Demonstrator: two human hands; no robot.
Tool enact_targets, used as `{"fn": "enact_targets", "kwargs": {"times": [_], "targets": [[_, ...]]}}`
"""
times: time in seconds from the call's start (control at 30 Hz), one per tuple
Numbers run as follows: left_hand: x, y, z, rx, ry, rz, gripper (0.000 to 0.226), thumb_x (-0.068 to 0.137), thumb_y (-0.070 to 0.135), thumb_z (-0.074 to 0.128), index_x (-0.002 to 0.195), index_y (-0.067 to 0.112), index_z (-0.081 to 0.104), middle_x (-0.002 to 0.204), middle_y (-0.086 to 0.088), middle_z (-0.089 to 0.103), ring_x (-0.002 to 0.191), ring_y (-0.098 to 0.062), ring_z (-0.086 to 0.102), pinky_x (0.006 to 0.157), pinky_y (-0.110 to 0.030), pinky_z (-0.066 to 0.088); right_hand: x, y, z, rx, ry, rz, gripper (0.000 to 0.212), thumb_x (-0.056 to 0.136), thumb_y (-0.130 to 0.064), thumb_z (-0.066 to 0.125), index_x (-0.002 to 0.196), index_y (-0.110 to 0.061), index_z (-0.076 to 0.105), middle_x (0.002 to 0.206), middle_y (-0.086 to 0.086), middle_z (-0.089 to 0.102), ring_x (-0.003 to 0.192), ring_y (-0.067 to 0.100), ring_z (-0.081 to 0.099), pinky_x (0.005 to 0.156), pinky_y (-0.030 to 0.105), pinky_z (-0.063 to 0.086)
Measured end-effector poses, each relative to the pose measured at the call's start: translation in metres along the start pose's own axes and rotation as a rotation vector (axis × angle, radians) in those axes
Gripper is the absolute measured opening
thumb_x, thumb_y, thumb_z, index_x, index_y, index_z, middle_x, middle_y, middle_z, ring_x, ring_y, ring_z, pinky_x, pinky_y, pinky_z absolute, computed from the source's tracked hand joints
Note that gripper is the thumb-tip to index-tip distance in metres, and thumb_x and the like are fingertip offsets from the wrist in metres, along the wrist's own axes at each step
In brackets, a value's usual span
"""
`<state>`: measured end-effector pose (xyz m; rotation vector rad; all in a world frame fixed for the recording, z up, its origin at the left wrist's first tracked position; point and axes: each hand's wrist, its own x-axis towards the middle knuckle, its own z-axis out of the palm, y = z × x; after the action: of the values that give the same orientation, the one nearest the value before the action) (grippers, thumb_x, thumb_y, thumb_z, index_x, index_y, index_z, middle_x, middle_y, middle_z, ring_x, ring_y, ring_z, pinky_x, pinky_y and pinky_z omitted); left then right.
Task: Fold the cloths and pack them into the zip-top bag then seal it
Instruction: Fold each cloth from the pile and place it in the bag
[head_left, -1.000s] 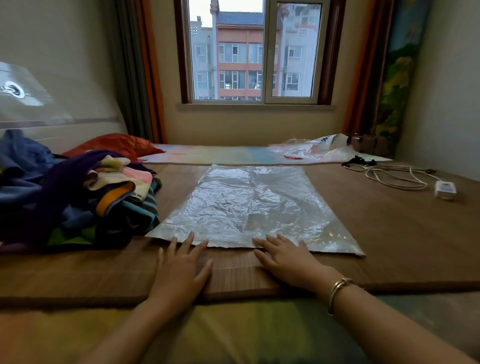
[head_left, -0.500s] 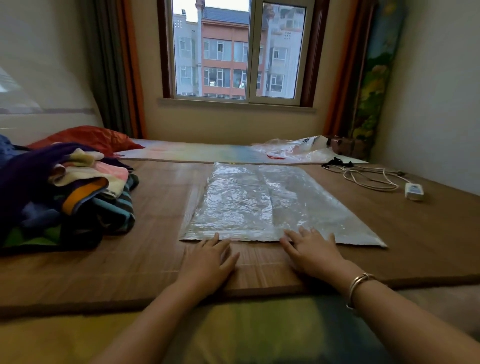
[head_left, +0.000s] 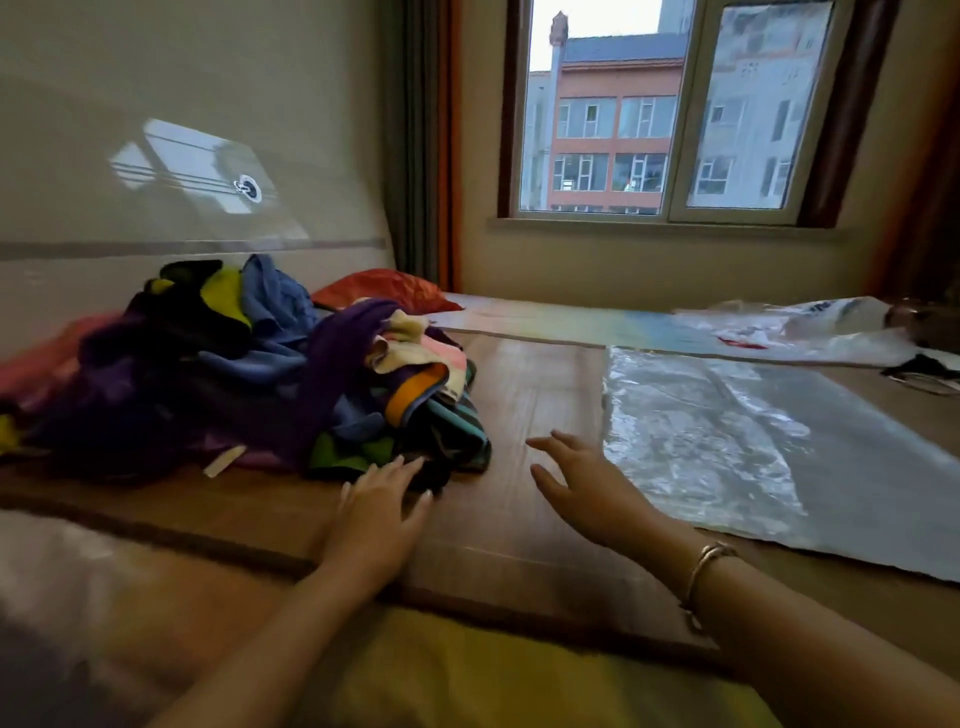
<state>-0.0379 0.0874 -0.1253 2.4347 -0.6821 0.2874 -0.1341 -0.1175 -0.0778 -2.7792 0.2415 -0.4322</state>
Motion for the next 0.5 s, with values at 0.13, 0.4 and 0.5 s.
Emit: {"fn": "enact_targets", "kwargs": {"times": [0.13, 0.4, 0.5], "targets": [[0.003, -0.041, -0.005, -0.105, 0.064, 0.008, 0.066, 0.087, 0.050, 0.037, 0.147, 0.024, 0.032, 0.152, -0.001, 0.034, 0.143, -0.019, 0.026, 0.116, -0.039, 0.024, 0.049, -0.047, 0.024, 0.254, 0.003, -0.018, 0.040, 0.100, -0.029, 0.043, 0.140, -0.026, 0.042, 0.145, 0.004, 0.040, 0.118, 0.017, 0.050, 0.083, 0.016, 0.045], [0.007, -0.058, 0.013, -0.173, 0.069, 0.056, 0.061, 0.095, 0.047, 0.042, 0.149, 0.041, 0.014, 0.156, 0.009, 0.024, 0.144, -0.012, 0.017, 0.116, -0.040, 0.023, 0.128, -0.076, 0.063, 0.508, 0.030, 0.041, 0.032, 0.097, -0.025, 0.047, 0.129, -0.024, 0.053, 0.120, 0.002, 0.053, 0.103, 0.015, 0.051, 0.090, 0.030, 0.047], [0.012, -0.058, 0.012, -0.148, 0.023, 0.027, 0.062, 0.096, 0.050, 0.039, 0.149, 0.043, 0.007, 0.157, 0.010, 0.019, 0.144, -0.012, 0.018, 0.117, -0.039, 0.020, 0.150, -0.080, 0.062, 0.687, 0.031, 0.104, 0.026, 0.097, -0.025, 0.046, 0.121, -0.023, 0.057, 0.112, -0.001, 0.050, 0.102, 0.016, 0.050, 0.096, 0.036, 0.047]]}}
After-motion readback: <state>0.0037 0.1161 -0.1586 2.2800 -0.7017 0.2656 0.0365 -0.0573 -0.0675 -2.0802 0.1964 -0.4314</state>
